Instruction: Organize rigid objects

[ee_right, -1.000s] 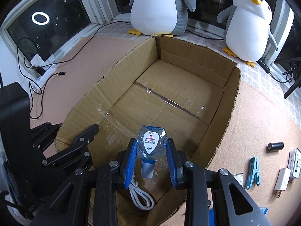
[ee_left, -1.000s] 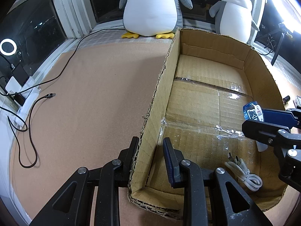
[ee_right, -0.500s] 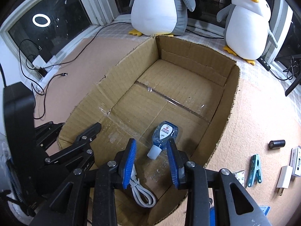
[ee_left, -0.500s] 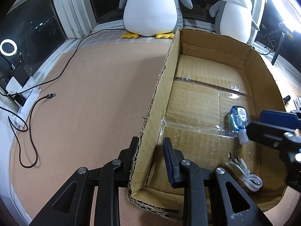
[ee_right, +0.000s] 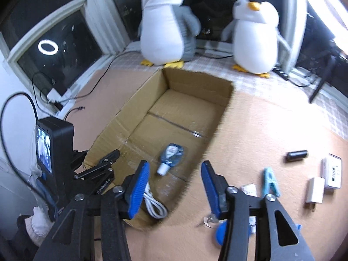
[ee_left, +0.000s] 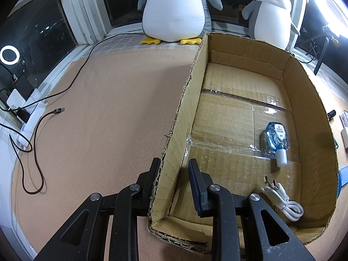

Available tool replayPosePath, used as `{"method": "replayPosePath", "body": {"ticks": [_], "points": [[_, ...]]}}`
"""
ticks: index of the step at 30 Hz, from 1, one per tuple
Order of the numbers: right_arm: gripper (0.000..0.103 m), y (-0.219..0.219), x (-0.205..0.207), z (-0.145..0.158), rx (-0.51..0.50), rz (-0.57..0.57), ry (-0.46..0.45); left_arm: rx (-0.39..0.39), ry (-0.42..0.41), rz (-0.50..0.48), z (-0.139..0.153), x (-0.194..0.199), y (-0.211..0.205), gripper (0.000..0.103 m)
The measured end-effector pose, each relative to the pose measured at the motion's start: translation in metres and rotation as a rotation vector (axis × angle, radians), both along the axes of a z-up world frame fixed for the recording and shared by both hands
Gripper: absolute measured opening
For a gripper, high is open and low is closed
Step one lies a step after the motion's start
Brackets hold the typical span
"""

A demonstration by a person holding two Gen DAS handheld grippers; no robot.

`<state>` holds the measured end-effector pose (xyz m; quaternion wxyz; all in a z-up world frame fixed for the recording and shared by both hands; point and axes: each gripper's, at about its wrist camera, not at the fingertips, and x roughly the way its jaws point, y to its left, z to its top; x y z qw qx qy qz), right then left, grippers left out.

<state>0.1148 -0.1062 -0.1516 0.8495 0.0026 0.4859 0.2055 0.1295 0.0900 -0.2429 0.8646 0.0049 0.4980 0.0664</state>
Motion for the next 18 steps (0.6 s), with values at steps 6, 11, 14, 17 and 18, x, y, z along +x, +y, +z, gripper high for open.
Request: {"method": "replayPosePath", "body": {"ticks": [6,11,14,17,18], "points": [[0.049,-0.056,-0.007,0.010,0.009,-0.109,-0.023,0.003,0.000,-0.001,0.000,0.000,0.000,0.028],[0.051,-0.111,-0.010,0.003,-0.011,-0.218,-0.014,0.003,0.000,-0.001,0.000,0.000,0.000,0.028],[0.051,-0.148,-0.007,-0.010,-0.027,-0.298,0.020,0.003,0.000,-0.001,0.000,0.000,0.000,0.028],[0.051,-0.174,-0.004,-0.024,-0.040,-0.352,0.056,0.004,0.000,-0.001,0.000,0.000,0.000,0.028],[0.052,-0.183,-0.003,-0.029,-0.041,-0.364,0.069,0.004,0.000,-0.001,0.000,0.000,0.000,0.028]]}}
